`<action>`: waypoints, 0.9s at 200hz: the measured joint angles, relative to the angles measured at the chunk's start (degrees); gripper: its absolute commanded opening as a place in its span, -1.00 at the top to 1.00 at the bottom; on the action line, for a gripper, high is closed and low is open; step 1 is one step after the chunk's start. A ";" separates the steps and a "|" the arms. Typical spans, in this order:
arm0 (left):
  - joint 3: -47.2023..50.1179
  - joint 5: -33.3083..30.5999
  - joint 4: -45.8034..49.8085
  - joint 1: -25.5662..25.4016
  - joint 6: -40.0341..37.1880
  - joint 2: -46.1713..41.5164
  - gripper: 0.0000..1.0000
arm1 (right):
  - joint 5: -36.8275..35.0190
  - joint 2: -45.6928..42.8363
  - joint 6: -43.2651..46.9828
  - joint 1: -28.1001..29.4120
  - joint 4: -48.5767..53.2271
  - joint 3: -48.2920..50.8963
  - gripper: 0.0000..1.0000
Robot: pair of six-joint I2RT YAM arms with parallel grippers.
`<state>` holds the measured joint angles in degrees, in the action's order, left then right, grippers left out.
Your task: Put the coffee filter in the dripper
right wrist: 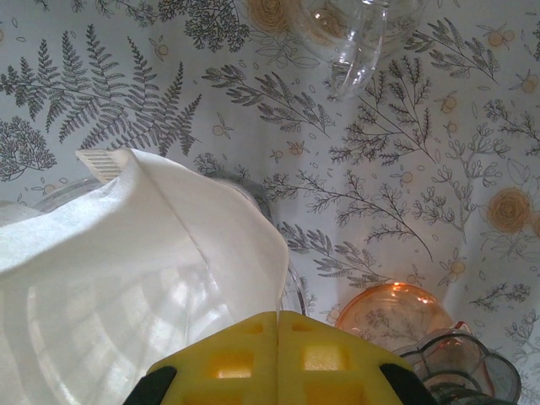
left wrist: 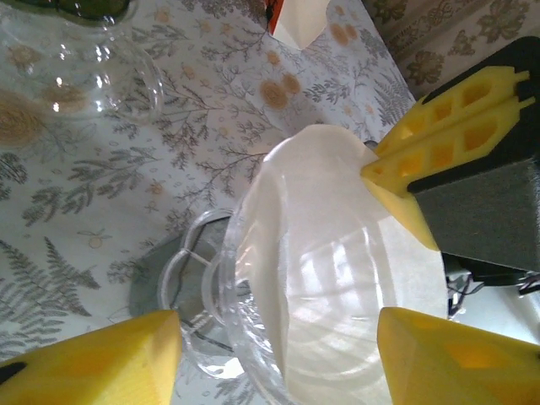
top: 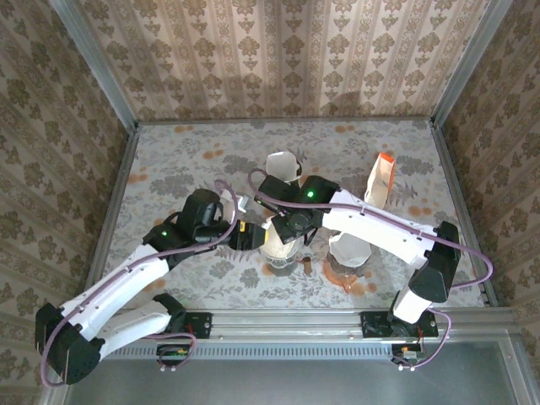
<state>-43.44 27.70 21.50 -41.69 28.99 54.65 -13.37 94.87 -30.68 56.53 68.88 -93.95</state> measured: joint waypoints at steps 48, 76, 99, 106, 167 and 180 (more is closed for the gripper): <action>0.66 -0.39 0.50 -1.05 -0.11 1.49 0.08 | -0.46 0.00 -0.72 0.00 -0.24 0.00 0.23; 0.68 -0.59 1.16 -1.05 -0.11 1.66 0.08 | -1.92 0.00 -0.57 0.00 -1.03 0.00 -0.24; 0.68 -0.61 1.31 -1.03 -0.11 1.68 0.07 | -2.36 0.00 -0.37 -0.02 -1.46 0.07 -0.28; 0.68 -0.59 1.31 -1.05 -0.11 1.75 0.07 | -2.34 0.00 -0.35 -0.09 -1.68 0.26 -0.28; 0.74 -0.74 1.31 -1.05 -0.11 1.99 0.06 | -1.01 2.73 0.52 -1.44 -4.11 3.72 -0.30; 0.85 -0.74 1.29 -1.03 -0.11 1.99 0.07 | -0.63 3.58 0.55 -1.55 -4.76 4.28 -0.30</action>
<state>-42.59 26.96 22.79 -42.72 28.88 56.64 -14.00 98.45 -30.13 54.98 64.12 -89.67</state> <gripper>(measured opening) 0.468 0.649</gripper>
